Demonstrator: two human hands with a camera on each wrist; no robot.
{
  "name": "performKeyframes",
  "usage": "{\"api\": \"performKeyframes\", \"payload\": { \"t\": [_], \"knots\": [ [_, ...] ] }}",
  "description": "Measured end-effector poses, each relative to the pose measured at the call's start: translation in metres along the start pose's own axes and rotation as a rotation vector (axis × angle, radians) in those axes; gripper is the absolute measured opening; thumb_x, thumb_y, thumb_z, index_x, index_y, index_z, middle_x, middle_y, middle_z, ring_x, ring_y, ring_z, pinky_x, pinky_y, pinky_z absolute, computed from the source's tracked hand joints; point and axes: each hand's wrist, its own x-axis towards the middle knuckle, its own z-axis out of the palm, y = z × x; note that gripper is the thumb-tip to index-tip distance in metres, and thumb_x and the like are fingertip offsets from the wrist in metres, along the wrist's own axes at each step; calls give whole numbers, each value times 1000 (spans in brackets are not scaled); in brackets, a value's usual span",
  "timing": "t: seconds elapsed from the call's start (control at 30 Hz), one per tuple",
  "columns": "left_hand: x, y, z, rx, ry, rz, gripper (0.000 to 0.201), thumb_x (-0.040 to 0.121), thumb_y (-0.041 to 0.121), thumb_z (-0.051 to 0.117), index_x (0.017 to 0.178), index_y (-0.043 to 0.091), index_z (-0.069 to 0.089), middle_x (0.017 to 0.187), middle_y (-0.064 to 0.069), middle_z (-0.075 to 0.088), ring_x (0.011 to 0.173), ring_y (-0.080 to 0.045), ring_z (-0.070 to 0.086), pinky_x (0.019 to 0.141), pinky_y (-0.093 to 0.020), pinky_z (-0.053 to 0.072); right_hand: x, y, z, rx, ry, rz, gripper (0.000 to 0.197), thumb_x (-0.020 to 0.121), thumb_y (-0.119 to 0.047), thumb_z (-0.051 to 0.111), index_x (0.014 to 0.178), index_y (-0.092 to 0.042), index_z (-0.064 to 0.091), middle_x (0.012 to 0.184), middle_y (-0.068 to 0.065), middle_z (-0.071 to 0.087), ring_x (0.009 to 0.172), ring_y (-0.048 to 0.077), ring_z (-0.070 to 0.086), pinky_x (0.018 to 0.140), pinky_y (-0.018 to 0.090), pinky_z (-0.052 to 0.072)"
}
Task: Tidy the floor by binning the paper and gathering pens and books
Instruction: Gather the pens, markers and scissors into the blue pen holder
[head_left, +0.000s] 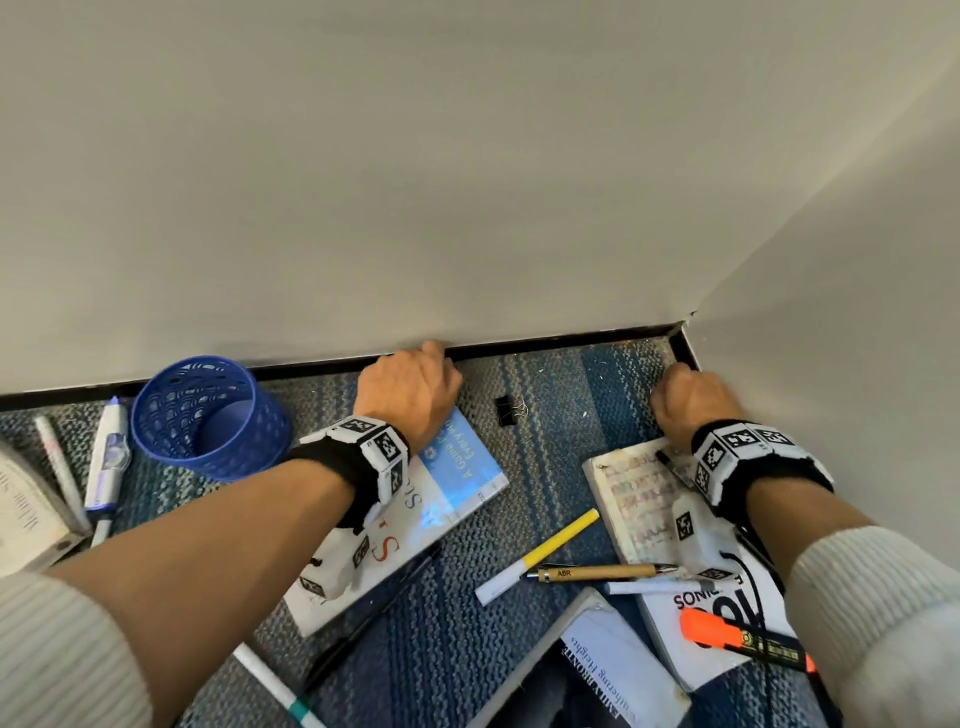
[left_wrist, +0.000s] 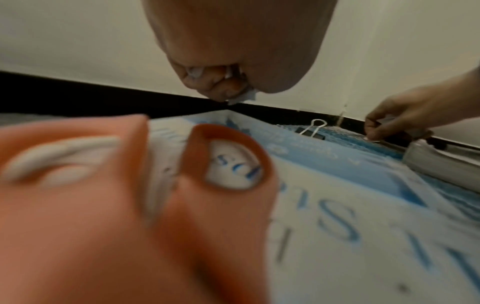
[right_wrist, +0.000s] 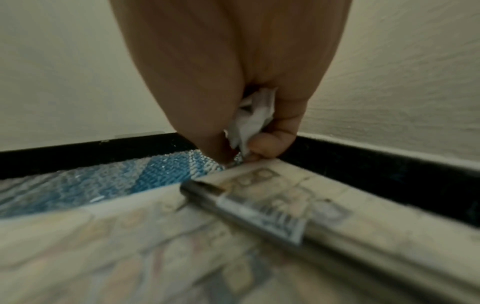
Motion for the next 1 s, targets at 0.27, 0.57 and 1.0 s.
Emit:
{"api": "performKeyframes", "payload": {
  "t": [0.27,0.57,1.0],
  "knots": [
    [-7,-32,-15,-158,-4,91,19,97,21,45,100,3,51,100,-23,63,87,-45,59,69,-44,43,-43,-40,-8,524,314,-101,9,90,-13,48,89,-7,42,76,14,53,69,32,50,62,37,39],
    [-56,-38,-75,-173,37,109,16,97,20,42,106,5,41,83,-23,63,72,-41,58,58,-41,40,-124,-81,4,783,254,-116,8,95,-10,42,88,-7,41,65,7,50,66,30,49,62,38,35],
    [-85,-38,-27,61,-441,-56,70,102,31,40,153,3,1,154,-18,23,126,-37,49,94,-44,45,-85,-54,22,-117,4,-195,46,98,-30,41,144,-31,37,120,10,60,108,29,61,85,36,49]
  ]
}}
